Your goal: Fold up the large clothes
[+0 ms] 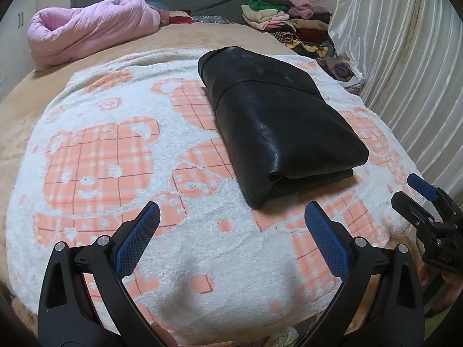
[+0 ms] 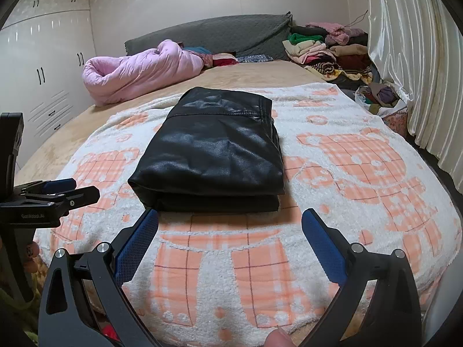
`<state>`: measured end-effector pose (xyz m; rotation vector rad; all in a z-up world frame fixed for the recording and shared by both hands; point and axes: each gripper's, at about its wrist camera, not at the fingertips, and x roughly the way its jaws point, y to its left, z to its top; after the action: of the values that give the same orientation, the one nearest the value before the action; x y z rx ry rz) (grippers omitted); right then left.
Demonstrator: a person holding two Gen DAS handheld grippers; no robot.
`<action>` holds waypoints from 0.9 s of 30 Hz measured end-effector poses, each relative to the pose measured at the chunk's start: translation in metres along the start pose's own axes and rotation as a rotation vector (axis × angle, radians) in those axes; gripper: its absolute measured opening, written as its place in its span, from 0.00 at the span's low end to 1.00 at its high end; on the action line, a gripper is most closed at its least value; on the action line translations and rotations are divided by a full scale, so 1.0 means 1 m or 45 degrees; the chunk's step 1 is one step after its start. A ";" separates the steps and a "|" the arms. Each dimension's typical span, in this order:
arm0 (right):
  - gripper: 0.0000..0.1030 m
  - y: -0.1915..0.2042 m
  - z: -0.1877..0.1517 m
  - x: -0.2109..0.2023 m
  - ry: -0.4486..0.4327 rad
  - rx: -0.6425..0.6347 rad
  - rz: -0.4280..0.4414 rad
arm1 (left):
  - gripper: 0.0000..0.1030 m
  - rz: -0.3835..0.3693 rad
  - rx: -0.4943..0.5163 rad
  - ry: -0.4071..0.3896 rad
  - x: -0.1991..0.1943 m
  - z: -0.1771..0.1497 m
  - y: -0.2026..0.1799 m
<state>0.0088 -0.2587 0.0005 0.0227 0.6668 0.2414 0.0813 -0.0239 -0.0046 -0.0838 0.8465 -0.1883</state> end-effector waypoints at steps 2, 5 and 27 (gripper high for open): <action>0.96 0.000 0.000 0.000 0.006 0.001 0.002 | 0.91 0.008 0.005 -0.004 0.000 0.000 0.000; 0.96 0.002 0.000 0.000 0.010 -0.005 0.005 | 0.91 0.012 0.007 -0.005 0.000 0.000 0.001; 0.96 0.004 0.000 0.000 0.006 -0.010 0.002 | 0.91 0.019 0.004 -0.004 0.000 0.000 0.001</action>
<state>0.0083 -0.2544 0.0012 0.0151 0.6703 0.2455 0.0812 -0.0225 -0.0049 -0.0749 0.8436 -0.1749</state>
